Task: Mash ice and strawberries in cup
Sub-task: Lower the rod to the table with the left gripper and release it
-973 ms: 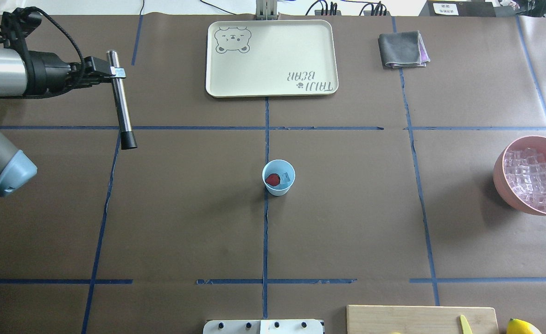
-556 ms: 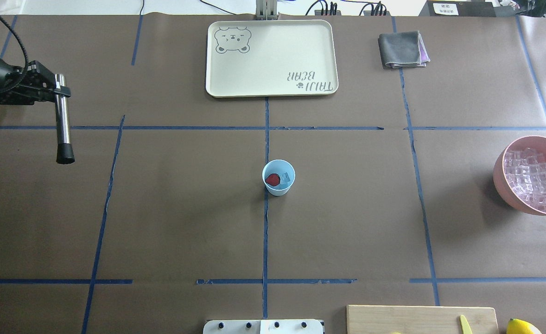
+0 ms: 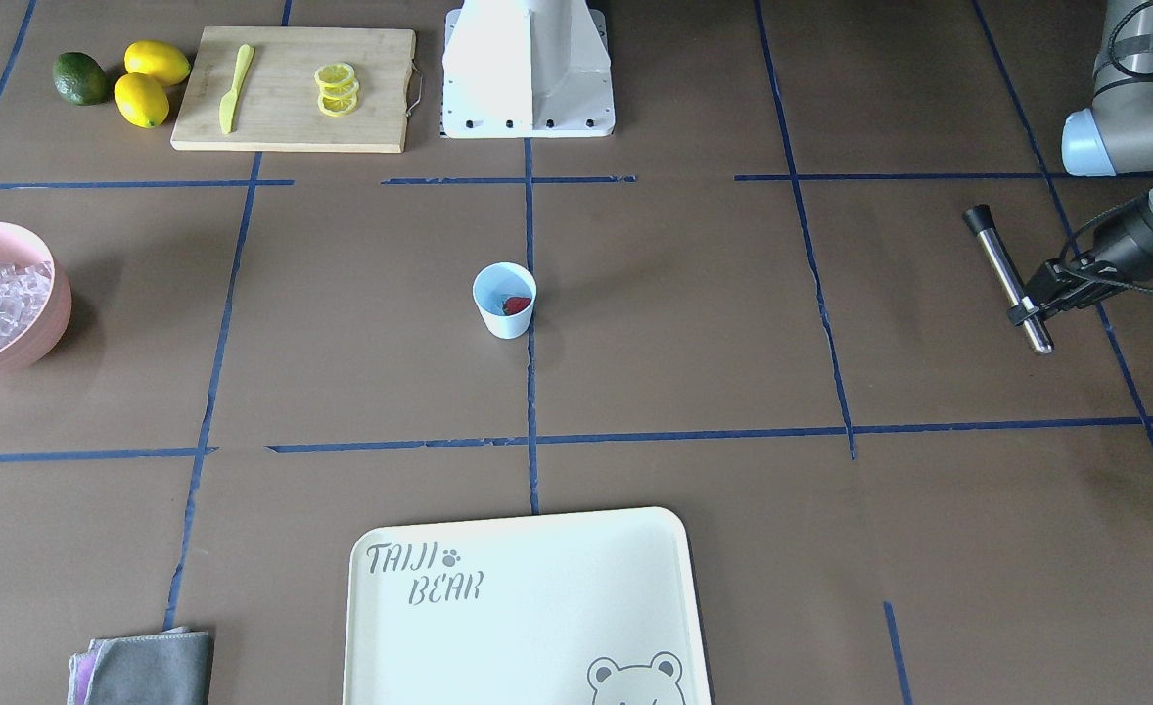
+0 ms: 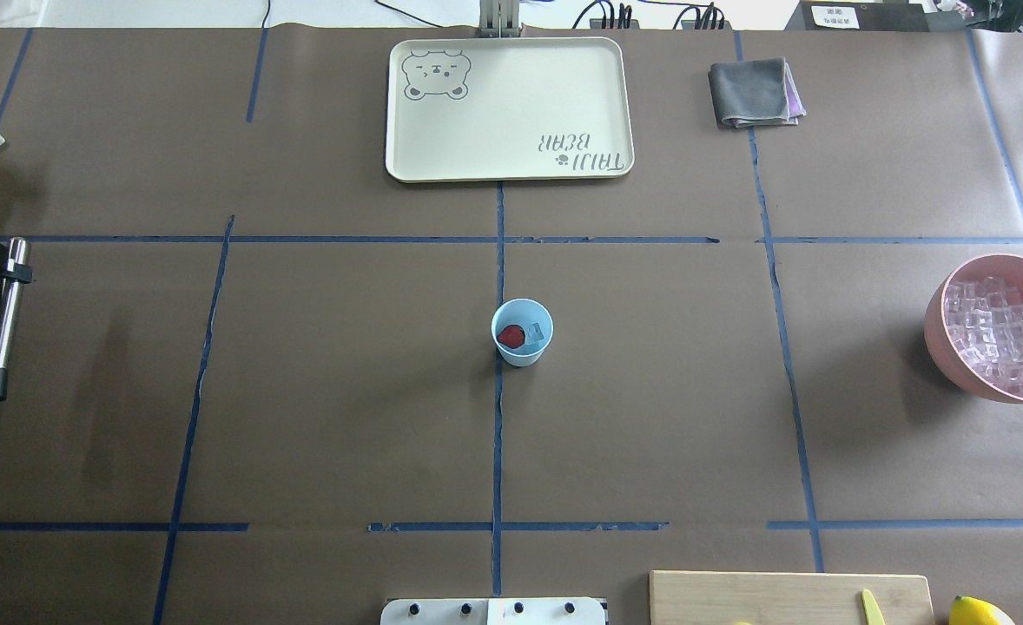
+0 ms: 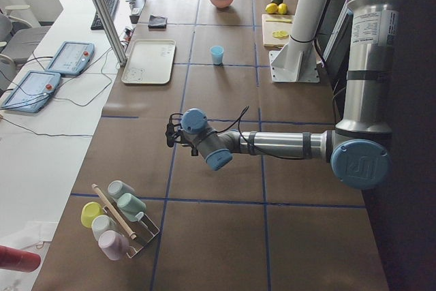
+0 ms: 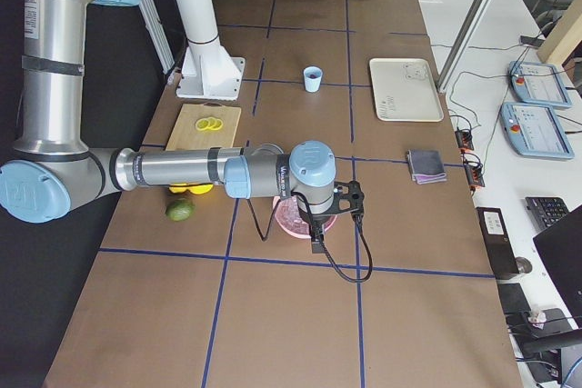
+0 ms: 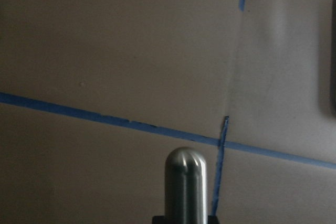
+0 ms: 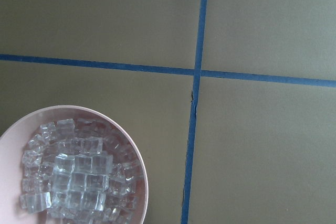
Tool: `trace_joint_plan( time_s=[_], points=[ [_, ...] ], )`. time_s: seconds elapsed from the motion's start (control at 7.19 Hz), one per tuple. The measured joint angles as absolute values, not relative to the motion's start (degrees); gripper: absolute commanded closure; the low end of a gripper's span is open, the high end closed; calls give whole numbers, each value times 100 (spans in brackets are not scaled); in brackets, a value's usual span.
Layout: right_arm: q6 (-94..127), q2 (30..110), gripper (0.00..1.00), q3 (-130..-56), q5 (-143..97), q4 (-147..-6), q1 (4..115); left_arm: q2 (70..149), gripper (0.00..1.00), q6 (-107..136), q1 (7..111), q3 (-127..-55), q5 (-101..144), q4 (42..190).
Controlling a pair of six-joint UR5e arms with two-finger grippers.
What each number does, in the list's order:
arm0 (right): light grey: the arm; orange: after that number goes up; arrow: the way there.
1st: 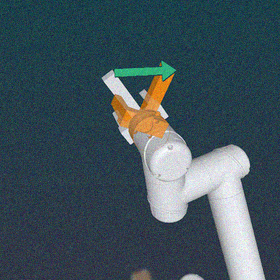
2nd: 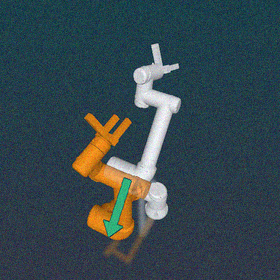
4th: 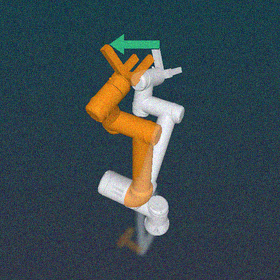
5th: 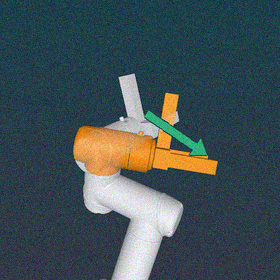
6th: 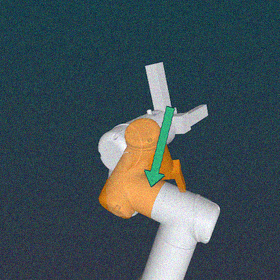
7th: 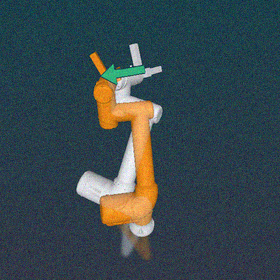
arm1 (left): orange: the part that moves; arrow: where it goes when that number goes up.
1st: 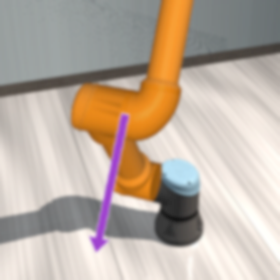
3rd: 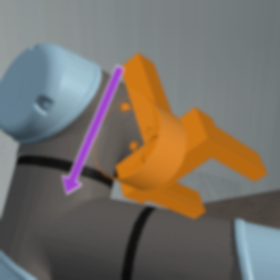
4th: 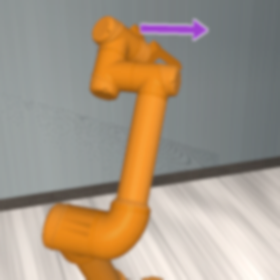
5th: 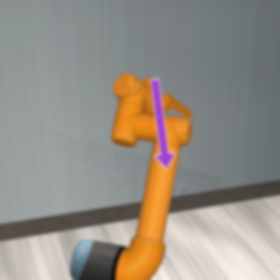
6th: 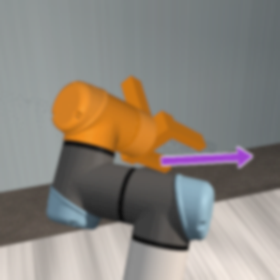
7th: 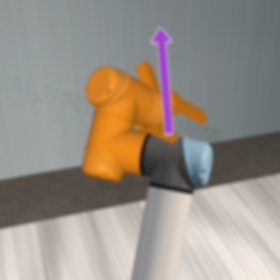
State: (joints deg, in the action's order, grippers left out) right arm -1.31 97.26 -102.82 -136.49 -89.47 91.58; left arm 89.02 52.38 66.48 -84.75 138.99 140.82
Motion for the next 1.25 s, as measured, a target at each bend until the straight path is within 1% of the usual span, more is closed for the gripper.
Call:
trace_joint_plan(
  time_s=[0.42,0.7,0.83,0.97,1.11,1.25],
  points=[
    [-132,9719,0,-10275,-13642,-8955,9151,8617,100,3947,6681,-8360,13378,13515],
    [-132,9714,0,-10275,-13646,-8953,9150,8595,100,3626,6681,-8175,13162,13364],
    [-132,9714,0,-10277,-13647,-8954,9149,8599,93,3587,6669,-8090,13058,13352],
    [-132,9715,0,-10275,-13646,-8955,9149,8612,61,3577,6659,-8043,13004,13350],
    [-132,9714,0,-10273,-13647,-8956,9149,8627,1,3576,6656,-8027,12981,13350],
    [-132,9713,0,-10273,-13649,-8954,9149,8640,0,3576,6656,-8034,12968,13356]
  ],
)
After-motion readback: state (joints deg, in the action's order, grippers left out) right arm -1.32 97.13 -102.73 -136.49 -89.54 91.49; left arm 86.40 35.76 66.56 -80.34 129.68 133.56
